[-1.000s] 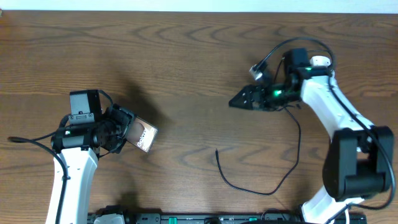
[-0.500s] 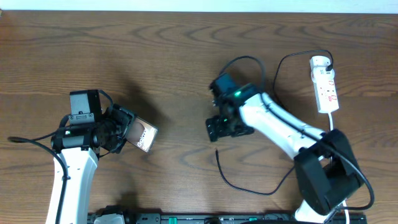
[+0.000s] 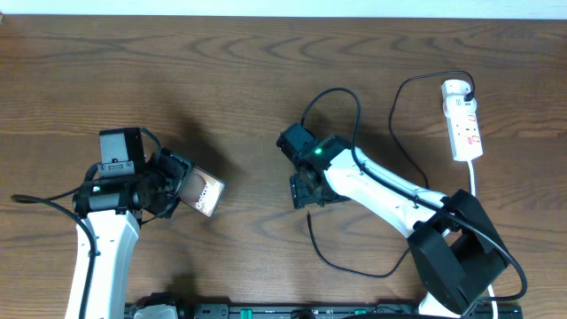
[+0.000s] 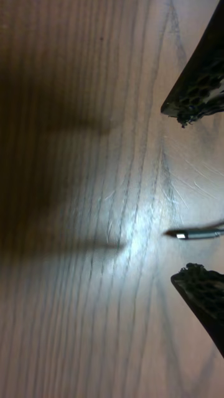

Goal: Plug charger to phone and switch on socket
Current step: 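Lower the right gripper and close on the cable's connector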

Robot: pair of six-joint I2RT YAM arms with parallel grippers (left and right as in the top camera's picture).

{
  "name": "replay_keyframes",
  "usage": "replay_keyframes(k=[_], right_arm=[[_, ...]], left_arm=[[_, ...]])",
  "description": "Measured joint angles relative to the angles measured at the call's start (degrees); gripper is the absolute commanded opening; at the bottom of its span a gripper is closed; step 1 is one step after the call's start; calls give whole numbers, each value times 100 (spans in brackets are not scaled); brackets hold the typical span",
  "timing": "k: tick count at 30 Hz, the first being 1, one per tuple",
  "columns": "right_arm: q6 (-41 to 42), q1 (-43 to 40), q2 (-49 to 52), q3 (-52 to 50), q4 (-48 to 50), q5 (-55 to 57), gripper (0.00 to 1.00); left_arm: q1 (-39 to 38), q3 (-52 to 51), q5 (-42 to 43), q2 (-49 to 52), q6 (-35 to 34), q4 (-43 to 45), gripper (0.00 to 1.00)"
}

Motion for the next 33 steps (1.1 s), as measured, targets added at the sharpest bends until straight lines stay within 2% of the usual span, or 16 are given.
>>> replay_keyframes(k=[22, 33], right_arm=[[625, 509, -2, -861, 645, -94, 71], [807, 581, -122, -1067, 848, -203, 66]], left_arm=[[0, 0, -2, 0, -42, 0, 7], [0, 0, -2, 0, -42, -2, 7]])
